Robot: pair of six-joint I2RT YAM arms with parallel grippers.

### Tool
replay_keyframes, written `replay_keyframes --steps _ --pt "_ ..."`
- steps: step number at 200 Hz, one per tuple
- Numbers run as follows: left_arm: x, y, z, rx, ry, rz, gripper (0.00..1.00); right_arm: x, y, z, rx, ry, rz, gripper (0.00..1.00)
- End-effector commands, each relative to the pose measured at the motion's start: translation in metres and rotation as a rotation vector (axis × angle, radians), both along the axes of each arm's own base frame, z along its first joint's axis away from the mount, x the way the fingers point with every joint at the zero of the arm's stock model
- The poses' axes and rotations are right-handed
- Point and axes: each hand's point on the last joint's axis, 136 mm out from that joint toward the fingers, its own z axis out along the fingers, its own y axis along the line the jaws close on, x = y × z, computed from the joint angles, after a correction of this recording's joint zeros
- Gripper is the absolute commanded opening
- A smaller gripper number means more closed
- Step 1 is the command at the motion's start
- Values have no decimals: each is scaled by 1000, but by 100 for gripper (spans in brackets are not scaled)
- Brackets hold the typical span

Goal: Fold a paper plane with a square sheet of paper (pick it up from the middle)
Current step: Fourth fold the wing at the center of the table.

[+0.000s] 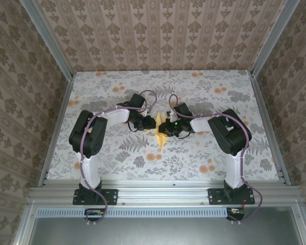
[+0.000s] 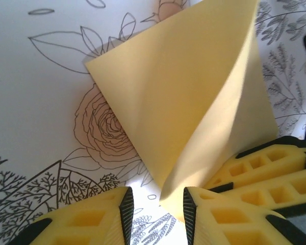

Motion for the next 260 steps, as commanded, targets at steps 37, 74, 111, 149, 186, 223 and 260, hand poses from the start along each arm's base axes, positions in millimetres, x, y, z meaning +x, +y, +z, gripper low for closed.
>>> replay_keyframes --steps 37,74,111,149,186,223,260 --pt "-6 -13 8 -72 21 -3 29 -13 -7 -16 -52 41 4 15" --pt "-6 -3 4 -4 12 2 31 -13 -7 -15 -51 39 4 15" --pt "-7 -4 2 -12 20 1 33 -14 -6 -15 -48 38 5 15" --pt "-8 -17 -1 -58 37 -10 29 -14 -6 -13 -46 35 6 15" --pt "-6 -18 -3 -55 37 -12 26 -14 -6 -11 -40 30 7 15" --pt "-5 -16 1 -44 24 -11 20 -14 -6 -11 -39 31 9 15" --pt "-9 0 -5 42 10 0 27 -13 -5 -11 -40 30 11 16"
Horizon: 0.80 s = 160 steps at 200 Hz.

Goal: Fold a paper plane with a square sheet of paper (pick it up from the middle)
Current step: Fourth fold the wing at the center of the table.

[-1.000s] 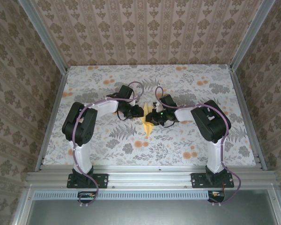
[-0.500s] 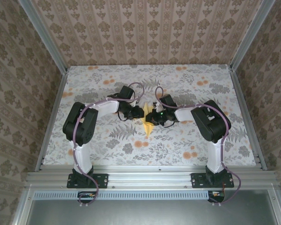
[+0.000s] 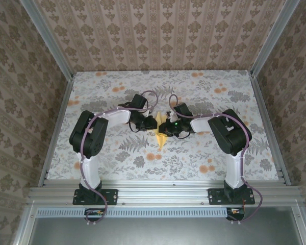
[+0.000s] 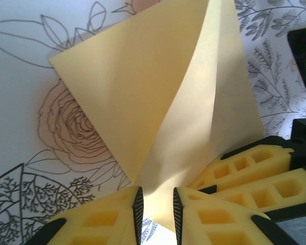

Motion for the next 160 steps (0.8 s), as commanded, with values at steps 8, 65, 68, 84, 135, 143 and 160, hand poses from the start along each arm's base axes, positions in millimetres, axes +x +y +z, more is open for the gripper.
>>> replay_keyframes --steps 8,65,68,84,135,143,160 --pt "-3 10 -3 67 -8 -2 29 -13 -5 -10 -41 31 10 16" --pt "-1 -1 -1 29 -5 -17 29 -13 -6 -10 -45 29 12 16" --pt "0 -2 -1 25 -6 -17 29 -13 -6 -9 -44 28 12 16" --pt "1 -6 0 6 -2 -19 25 -13 -5 -9 -42 28 13 16" --pt "3 -8 4 -6 -9 -25 5 -12 -4 -8 -40 26 15 16" --pt "3 -8 5 -5 -12 -27 4 -12 -4 -7 -39 23 16 16" --pt "5 -9 7 -8 -18 -30 2 -11 -4 -6 -35 19 17 16"
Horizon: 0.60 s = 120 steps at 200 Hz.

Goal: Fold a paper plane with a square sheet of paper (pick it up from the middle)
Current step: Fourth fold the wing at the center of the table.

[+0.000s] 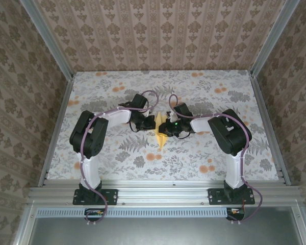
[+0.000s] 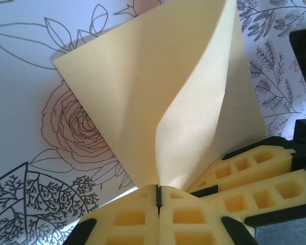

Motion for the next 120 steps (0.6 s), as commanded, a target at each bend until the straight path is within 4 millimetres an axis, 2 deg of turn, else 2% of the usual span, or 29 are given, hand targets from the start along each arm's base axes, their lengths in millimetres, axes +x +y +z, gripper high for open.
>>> replay_keyframes --steps 1,59,120 --pt "5 -7 5 -18 -11 -24 2 -11 -4 -6 -35 21 14 16" --pt "10 -9 4 -14 -20 -36 2 -9 -1 5 -12 -14 21 20" --pt "16 -14 -1 -18 -20 -53 2 -12 1 4 4 -29 40 20"
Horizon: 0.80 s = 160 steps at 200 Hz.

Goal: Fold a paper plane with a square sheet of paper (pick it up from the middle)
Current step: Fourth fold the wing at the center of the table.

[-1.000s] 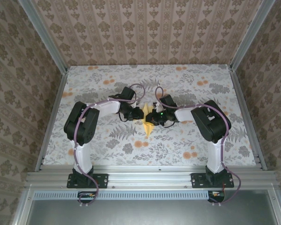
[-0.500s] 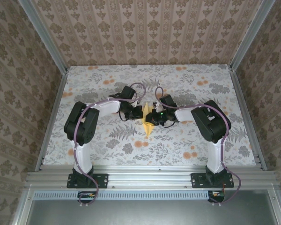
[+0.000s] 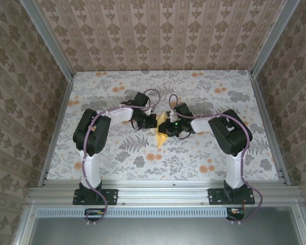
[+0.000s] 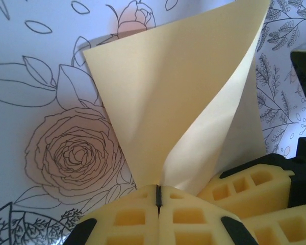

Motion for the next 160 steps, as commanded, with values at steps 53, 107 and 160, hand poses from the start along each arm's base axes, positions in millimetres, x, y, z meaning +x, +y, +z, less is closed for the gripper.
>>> replay_keyframes --steps 53,107,160 --pt "5 -3 -5 8 -10 -43 2 -9 -2 20 -20 -51 35 26" --pt "5 0 -13 29 -4 -46 1 -16 -6 37 -17 -76 34 25" --pt "5 2 -15 38 -5 -50 2 -29 1 26 -17 -48 60 21"
